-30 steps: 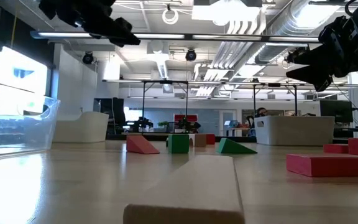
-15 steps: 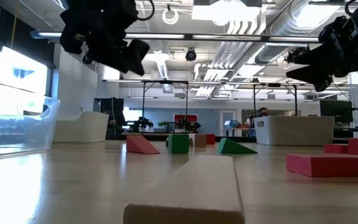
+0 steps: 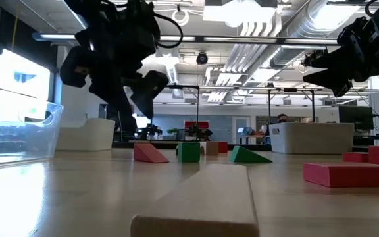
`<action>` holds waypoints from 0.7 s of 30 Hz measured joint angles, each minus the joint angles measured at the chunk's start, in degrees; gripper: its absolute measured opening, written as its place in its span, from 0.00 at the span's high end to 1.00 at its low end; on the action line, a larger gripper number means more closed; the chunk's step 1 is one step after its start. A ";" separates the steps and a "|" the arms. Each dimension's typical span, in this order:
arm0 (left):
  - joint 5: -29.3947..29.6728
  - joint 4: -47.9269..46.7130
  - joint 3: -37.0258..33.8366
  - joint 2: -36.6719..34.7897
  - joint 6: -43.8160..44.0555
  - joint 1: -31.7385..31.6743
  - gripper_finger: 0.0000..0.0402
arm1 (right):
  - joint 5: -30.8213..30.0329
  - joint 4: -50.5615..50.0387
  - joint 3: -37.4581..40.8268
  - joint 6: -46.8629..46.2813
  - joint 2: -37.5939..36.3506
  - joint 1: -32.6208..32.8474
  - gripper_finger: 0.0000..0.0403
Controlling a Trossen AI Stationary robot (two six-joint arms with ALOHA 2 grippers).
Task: Sort & place blocks by color
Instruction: Put the red rectangle into the left white bin
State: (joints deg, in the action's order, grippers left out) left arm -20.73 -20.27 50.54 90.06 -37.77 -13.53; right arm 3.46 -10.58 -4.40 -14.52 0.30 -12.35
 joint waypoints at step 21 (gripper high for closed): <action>6.02 4.69 0.00 7.66 -1.48 1.00 0.50 | -0.02 0.01 -0.01 0.00 0.00 0.00 0.42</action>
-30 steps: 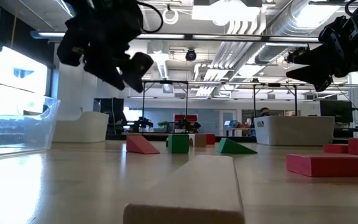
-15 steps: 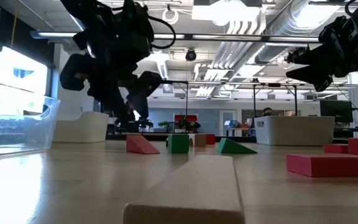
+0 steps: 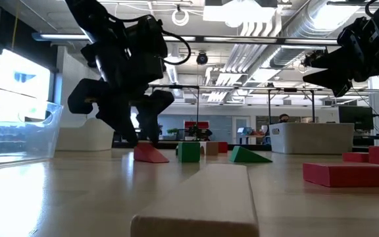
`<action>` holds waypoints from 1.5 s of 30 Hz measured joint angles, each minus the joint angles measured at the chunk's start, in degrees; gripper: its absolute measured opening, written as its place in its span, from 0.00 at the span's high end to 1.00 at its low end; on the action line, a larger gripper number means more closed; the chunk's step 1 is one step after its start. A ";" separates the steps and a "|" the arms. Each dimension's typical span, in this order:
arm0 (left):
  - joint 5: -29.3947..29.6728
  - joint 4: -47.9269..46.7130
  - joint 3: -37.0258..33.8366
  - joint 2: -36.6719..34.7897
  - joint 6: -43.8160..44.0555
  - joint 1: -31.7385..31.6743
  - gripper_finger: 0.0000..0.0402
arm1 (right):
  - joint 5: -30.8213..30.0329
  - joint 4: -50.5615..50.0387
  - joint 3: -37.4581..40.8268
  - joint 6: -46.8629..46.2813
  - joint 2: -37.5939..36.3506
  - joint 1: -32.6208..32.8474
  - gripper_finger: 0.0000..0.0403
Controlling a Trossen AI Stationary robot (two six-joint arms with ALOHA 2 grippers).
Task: Sort & place blocks by color
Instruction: Put the red rectangle into the left white bin
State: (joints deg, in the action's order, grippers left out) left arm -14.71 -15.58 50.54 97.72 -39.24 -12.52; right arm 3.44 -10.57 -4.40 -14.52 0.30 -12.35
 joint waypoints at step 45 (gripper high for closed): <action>-0.51 2.04 0.02 4.41 4.18 0.27 0.74 | 0.02 0.00 0.02 0.00 0.00 0.00 0.42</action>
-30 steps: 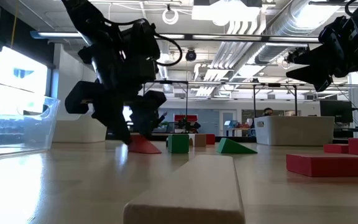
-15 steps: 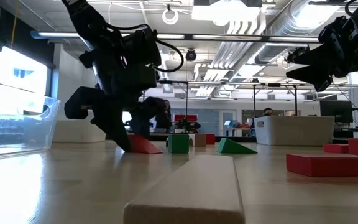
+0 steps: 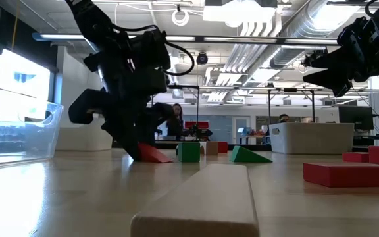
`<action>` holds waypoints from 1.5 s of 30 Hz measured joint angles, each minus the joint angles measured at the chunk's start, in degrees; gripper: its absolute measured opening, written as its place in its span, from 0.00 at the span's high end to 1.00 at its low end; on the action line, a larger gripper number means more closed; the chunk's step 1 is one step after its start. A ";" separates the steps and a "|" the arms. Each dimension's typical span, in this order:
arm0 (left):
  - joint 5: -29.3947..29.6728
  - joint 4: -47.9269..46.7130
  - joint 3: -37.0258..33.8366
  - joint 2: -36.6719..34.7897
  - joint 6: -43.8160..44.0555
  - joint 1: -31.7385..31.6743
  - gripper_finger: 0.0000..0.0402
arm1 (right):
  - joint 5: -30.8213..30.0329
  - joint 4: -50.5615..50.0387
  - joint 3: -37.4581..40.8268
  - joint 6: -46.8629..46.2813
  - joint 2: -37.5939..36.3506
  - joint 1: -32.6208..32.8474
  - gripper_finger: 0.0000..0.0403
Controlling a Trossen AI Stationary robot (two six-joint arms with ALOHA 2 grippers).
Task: Sort & place blocks by color
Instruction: Put the red rectangle into the left white bin
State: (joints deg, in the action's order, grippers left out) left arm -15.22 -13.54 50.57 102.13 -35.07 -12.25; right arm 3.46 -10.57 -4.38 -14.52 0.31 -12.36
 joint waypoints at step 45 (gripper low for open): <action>35.27 -32.76 1.46 -37.07 50.66 -24.04 0.74 | -0.02 0.02 -0.01 4.41 0.01 0.01 0.42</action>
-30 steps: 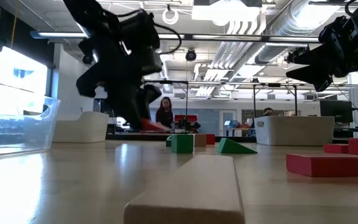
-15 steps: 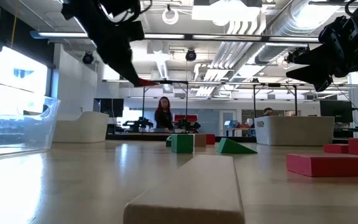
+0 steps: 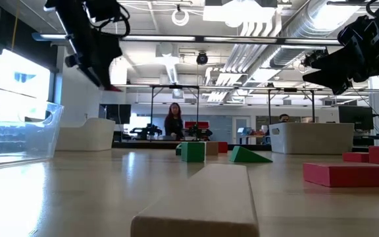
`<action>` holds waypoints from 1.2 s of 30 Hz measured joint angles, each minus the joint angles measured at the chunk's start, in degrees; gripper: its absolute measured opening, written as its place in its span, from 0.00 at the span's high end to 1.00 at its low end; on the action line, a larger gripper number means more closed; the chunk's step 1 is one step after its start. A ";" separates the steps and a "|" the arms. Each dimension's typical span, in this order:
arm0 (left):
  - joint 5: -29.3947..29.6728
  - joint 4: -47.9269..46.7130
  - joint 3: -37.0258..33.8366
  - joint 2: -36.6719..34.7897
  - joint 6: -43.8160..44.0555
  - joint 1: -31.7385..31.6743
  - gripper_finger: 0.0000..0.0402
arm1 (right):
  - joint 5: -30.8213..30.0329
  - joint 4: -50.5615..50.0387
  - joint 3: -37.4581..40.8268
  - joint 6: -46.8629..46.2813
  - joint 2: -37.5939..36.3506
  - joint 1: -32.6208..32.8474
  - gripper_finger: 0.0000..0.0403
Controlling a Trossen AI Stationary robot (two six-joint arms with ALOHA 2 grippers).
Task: Sort & place blocks by color
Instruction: Put the red rectangle into the left white bin
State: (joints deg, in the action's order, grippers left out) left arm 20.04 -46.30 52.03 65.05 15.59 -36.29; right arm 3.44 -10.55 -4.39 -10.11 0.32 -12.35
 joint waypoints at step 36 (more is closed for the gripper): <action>-14.21 -7.26 -0.04 21.39 5.73 -18.56 0.72 | -0.15 0.04 0.01 -38.79 0.00 0.01 0.42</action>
State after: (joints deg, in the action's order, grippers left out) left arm 5.83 -53.56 51.99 86.44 21.32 -54.85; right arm 3.30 -10.50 -4.38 -48.90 0.31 -12.34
